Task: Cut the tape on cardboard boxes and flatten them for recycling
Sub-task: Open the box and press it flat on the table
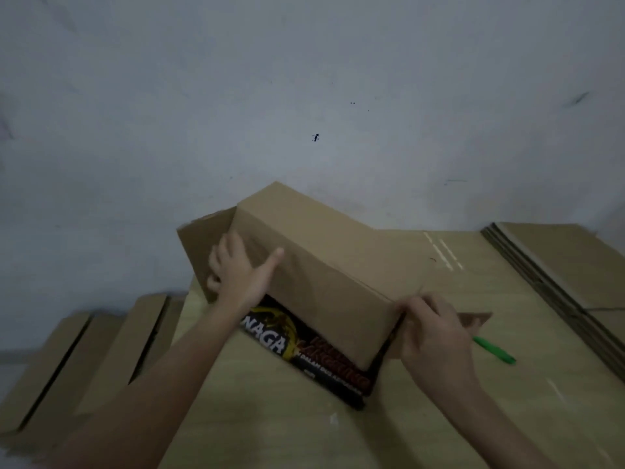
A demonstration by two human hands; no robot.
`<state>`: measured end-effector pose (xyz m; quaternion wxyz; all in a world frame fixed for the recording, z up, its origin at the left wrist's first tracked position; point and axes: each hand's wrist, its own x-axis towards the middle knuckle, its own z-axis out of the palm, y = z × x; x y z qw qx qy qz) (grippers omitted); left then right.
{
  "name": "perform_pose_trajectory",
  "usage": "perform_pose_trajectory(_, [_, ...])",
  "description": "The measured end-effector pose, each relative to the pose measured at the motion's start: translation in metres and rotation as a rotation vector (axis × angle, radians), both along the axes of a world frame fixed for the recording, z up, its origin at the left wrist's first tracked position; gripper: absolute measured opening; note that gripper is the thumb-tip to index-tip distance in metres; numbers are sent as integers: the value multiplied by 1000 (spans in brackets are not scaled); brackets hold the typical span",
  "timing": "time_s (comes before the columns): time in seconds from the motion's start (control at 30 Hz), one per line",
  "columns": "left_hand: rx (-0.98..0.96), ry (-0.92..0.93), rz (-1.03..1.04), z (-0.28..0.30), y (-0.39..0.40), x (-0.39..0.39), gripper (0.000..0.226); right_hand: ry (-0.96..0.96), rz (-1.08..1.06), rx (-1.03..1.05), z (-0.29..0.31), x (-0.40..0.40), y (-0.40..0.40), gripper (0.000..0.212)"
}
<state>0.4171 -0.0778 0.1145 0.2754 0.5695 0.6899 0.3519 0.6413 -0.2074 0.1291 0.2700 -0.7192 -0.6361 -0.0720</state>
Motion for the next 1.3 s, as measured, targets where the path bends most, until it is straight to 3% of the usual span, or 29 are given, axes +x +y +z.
perform_pose_trajectory(0.07, [40, 65, -128, 8, -16, 18, 89, -25, 64, -222, 21, -11, -1, 27])
perform_pose_trajectory(0.17, [71, 161, -278, 14, -35, 52, 87, 91, 212, -347, 55, -12, 19, 26])
perform_pose_trajectory(0.23, [44, 222, -308, 15, -45, 72, 88, 180, 201, -253, 63, -6, 43, 23])
perform_pose_trajectory(0.3, [19, 254, -285, 12, -51, 82, 91, 118, 111, -156, 61, 8, 67, 27])
perform_pose_trajectory(0.4, [2, 255, -277, 8, -54, 78, 91, 93, 65, -447, 53, 19, 76, 53])
perform_pose_trajectory(0.47, [-19, 277, -320, 9, -51, 65, 89, 169, 79, -567, 44, 11, 65, 53])
perform_pose_trajectory(0.6, [-37, 426, -549, 28, -36, 28, 79, 30, 12, -426, 35, -26, 24, 40])
perform_pose_trajectory(0.67, [-69, 615, -680, 42, -26, 6, 75, -52, -5, -376, 34, -48, 8, 46])
perform_pose_trajectory(0.73, [-6, 842, -706, 54, -17, -9, 66, -12, 65, -261, 28, -58, 3, 51])
perform_pose_trajectory(0.8, [151, 966, -649, 61, -16, -14, 52, 138, 244, -208, 22, -59, 4, 54])
perform_pose_trajectory(0.83, [262, 942, -618, 60, -17, -14, 46, 245, 346, -219, 18, -56, 6, 52])
perform_pose_trajectory(0.9, [476, 716, -624, 57, -21, -9, 35, 464, 464, -247, 2, -52, 15, 51])
perform_pose_trajectory(0.97, [506, 494, -681, 50, -31, -4, 34, 728, 371, -278, -17, -52, 26, 69])
perform_pose_trajectory(1.1, [501, 528, -635, 24, -49, -11, 75, 1728, 139, -452, -32, -61, 45, 68])
perform_pose_trajectory(1.13, [548, 538, -642, 20, -51, -17, 79, 1879, 122, -447, -32, -61, 47, 65])
perform_pose_trajectory(1.17, [590, 521, -669, 17, -52, -24, 81, 1930, 120, -410, -31, -60, 48, 57])
perform_pose_trajectory(1.23, [561, 424, -762, 20, -52, -38, 81, 1856, 142, -300, -22, -59, 53, 35])
perform_pose_trajectory(1.3, [512, 370, -857, 23, -48, -46, 78, 1792, 166, -169, -5, -54, 60, 26])
